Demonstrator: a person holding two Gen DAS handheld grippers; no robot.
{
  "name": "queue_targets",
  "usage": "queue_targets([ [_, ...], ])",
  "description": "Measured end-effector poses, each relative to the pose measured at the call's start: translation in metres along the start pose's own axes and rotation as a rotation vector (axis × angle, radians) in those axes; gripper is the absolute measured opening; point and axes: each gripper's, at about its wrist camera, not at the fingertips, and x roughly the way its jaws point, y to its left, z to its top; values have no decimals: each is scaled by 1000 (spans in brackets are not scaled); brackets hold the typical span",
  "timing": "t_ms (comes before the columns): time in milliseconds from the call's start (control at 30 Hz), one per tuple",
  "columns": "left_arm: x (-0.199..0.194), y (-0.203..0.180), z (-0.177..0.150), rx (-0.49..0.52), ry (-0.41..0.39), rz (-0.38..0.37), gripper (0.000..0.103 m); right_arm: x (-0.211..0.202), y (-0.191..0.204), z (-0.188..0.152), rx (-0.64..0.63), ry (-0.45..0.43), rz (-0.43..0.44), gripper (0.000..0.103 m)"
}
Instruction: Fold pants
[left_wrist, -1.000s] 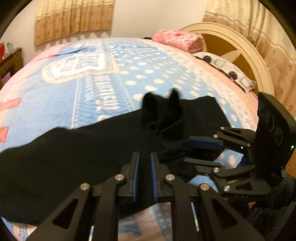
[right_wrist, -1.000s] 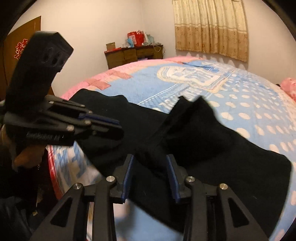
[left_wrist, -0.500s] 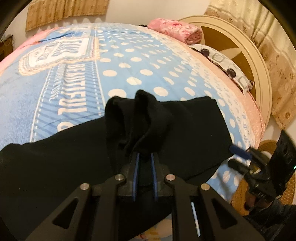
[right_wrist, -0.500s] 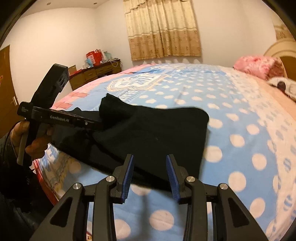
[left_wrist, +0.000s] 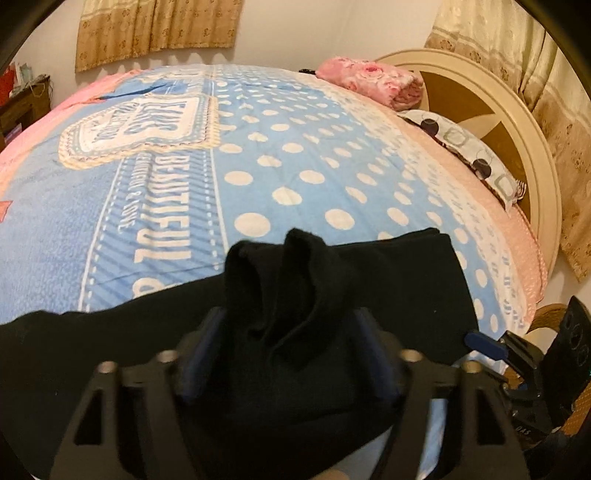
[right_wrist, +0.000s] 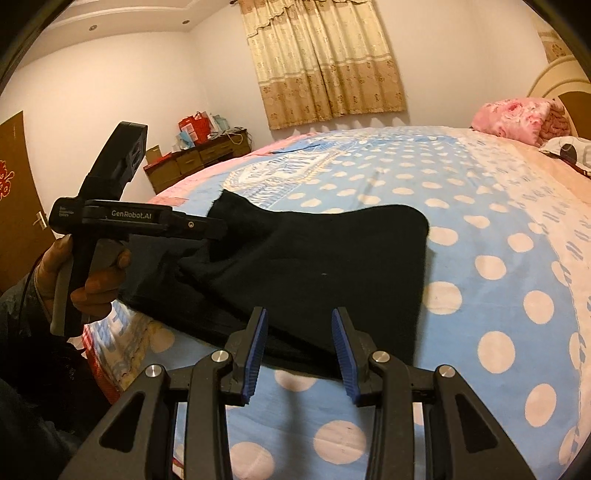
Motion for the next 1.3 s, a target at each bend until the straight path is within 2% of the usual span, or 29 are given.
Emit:
queue_targets([
  [33, 3, -2, 1, 11, 12, -5, 42, 0, -2, 0, 6, 0, -7, 38],
  [100, 9, -6, 1, 27, 26, 21, 37, 2, -6, -2, 16, 9, -16, 38],
  [133, 14, -6, 2, 26, 38, 26, 27, 3, -7, -3, 18, 14, -21, 38],
  [233, 18, 1, 4, -22, 59, -5, 12, 5, -9, -4, 29, 18, -23, 38],
  [333, 4, 1, 4, -35, 49, -11, 10, 2, -9, -3, 24, 6, -27, 38],
  [467, -27, 3, 4, -73, 29, -71, 10, -3, -11, -3, 20, -13, -41, 38],
  [567, -35, 14, -2, -128, 60, -109, 10, -5, -11, -3, 22, -23, -41, 38],
  [733, -8, 34, -21, -196, 156, -51, 10, 1, -8, -6, 17, -6, -36, 38],
  [800, -14, 33, -24, -197, 137, -56, 10, -1, -6, -4, 6, -10, -33, 38],
  [900, -30, 36, -20, -185, 78, -18, 10, -8, -5, 5, -10, -37, -45, 39],
  [967, -29, 41, -19, -190, 84, -26, 10, -7, -6, 13, -9, -46, -41, 44],
  [1033, -24, 43, -23, -185, 103, -24, 10, 0, -5, 25, -45, -48, -79, 44],
  [1100, -19, 43, -27, -179, 109, -28, 10, 8, -9, 39, -67, -49, -73, 44],
  [1200, -19, 48, -29, -203, 102, -50, 11, 24, -39, 61, 10, -22, -80, 44],
  [1300, -19, 49, -31, -208, 98, -61, 11, 44, -73, 75, 139, 53, -16, 44],
])
